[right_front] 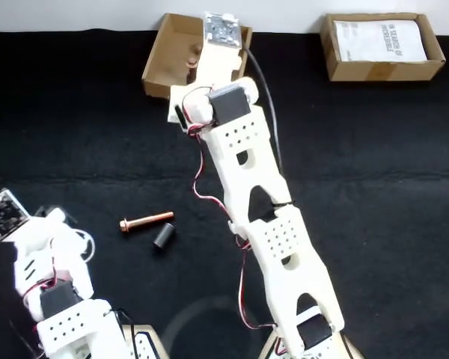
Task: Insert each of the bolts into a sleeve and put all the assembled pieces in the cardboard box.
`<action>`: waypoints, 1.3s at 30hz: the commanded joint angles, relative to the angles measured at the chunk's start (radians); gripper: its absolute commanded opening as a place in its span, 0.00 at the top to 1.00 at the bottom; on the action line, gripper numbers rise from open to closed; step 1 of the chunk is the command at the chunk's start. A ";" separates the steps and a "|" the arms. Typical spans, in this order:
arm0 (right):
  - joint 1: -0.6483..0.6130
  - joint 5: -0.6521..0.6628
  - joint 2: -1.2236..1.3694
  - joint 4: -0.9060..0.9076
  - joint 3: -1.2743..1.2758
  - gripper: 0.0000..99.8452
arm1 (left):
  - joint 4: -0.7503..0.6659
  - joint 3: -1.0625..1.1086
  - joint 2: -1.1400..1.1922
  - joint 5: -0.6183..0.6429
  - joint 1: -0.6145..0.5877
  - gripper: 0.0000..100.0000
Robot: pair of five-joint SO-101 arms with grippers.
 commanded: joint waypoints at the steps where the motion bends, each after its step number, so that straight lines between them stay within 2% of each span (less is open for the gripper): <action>1: -0.012 -0.060 -0.013 0.013 0.219 0.78 | 0.020 0.025 -0.015 -0.008 -0.050 0.98; 6: -0.022 -0.118 -0.090 0.015 0.524 0.78 | 0.021 0.025 -0.015 -0.008 -0.053 0.98; 11: -0.120 -0.130 -0.255 0.013 0.773 0.78 | 0.017 0.025 -0.015 -0.008 -0.050 0.98; 19: -0.298 -0.141 -0.599 0.013 0.958 0.78 | 0.015 0.025 -0.015 -0.008 -0.050 0.98; 23: -0.325 -0.209 -0.714 0.010 1.075 0.78 | 0.017 0.025 -0.015 -0.008 -0.050 0.98; 29: -0.321 -0.215 -0.743 -0.059 1.210 0.78 | 0.089 0.025 -0.022 -0.008 -0.059 0.98; 35: -0.341 -0.221 -0.742 -0.208 1.317 0.78 | 0.129 0.025 -0.024 -0.008 -0.157 0.98; 39: -0.351 -0.305 -0.742 -0.302 1.395 0.78 | 0.129 0.025 -0.024 -0.008 -0.143 0.98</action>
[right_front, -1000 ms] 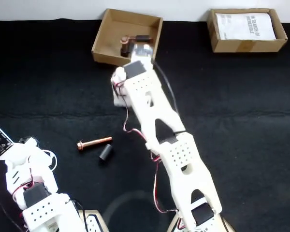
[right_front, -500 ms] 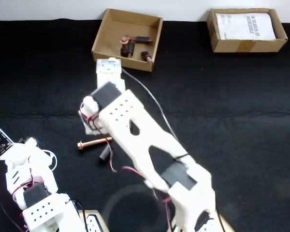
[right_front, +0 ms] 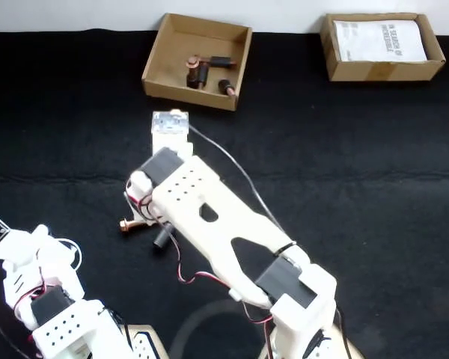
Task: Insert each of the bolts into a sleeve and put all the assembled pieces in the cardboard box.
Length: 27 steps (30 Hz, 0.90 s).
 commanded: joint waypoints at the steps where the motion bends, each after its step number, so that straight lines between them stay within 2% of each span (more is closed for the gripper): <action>1: -0.007 -0.055 -0.064 -0.081 0.058 0.78 | 0.005 0.025 -0.012 -0.008 -0.004 0.98; 14: -0.050 -0.124 -0.064 -0.298 0.222 0.78 | 0.005 0.025 -0.012 -0.008 -0.004 0.98; 27: -0.071 -0.155 0.054 -0.384 0.223 0.78 | 0.005 0.025 -0.012 -0.008 -0.004 0.98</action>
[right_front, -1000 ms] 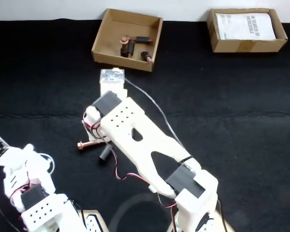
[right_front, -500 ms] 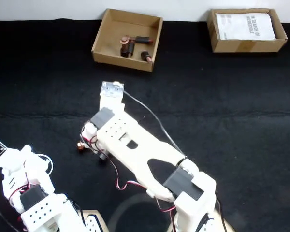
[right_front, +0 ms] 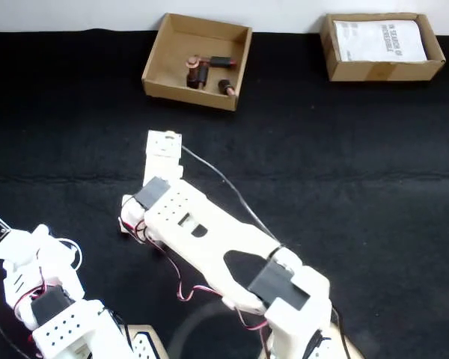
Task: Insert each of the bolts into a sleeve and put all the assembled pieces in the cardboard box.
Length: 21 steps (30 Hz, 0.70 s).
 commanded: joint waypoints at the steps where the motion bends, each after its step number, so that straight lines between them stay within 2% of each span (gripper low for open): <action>1: -0.002 -0.032 0.025 -0.010 -0.012 0.78 | 0.005 0.025 -0.012 -0.008 -0.004 0.98; 14: 0.018 -0.037 0.147 -0.002 -0.154 0.78 | 0.005 0.025 -0.013 -0.008 0.015 0.98; 21: 0.018 -0.025 0.174 -0.001 -0.174 0.97 | 0.005 0.025 -0.015 -0.008 0.015 0.98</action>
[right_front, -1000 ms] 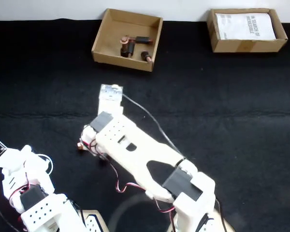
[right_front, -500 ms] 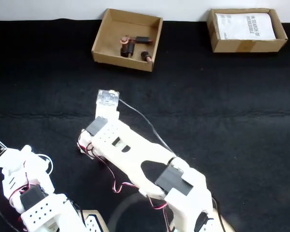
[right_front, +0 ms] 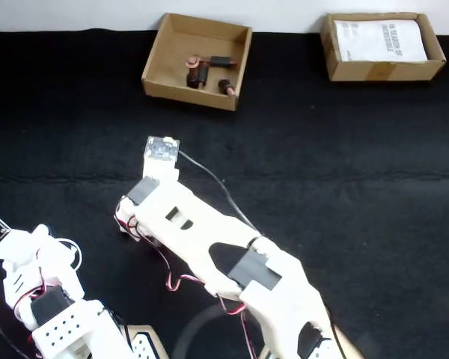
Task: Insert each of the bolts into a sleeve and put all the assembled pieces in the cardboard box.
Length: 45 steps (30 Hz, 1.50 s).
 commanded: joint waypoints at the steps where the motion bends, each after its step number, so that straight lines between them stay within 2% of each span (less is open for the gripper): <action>1: 0.013 0.020 -0.004 0.002 -0.045 0.98 | 0.006 0.025 -0.021 -0.008 0.015 0.98; 11: 0.010 0.089 -0.004 0.105 -0.045 0.98 | 0.023 0.025 -0.058 -0.008 0.015 0.98; 24: 0.016 0.132 -0.010 0.134 -0.047 0.99 | 0.025 0.025 -0.061 -0.008 0.015 0.98; 32: 0.111 0.143 -0.082 0.216 -0.173 0.99 | 0.025 0.025 -0.051 -0.008 0.041 0.98; 37: 0.186 0.226 -0.159 0.280 -0.346 0.99 | 0.032 0.025 -0.050 0.000 0.071 0.99; 45: 0.294 0.261 -0.278 0.464 -0.515 0.99 | 0.224 -0.024 -0.050 -0.003 0.176 0.98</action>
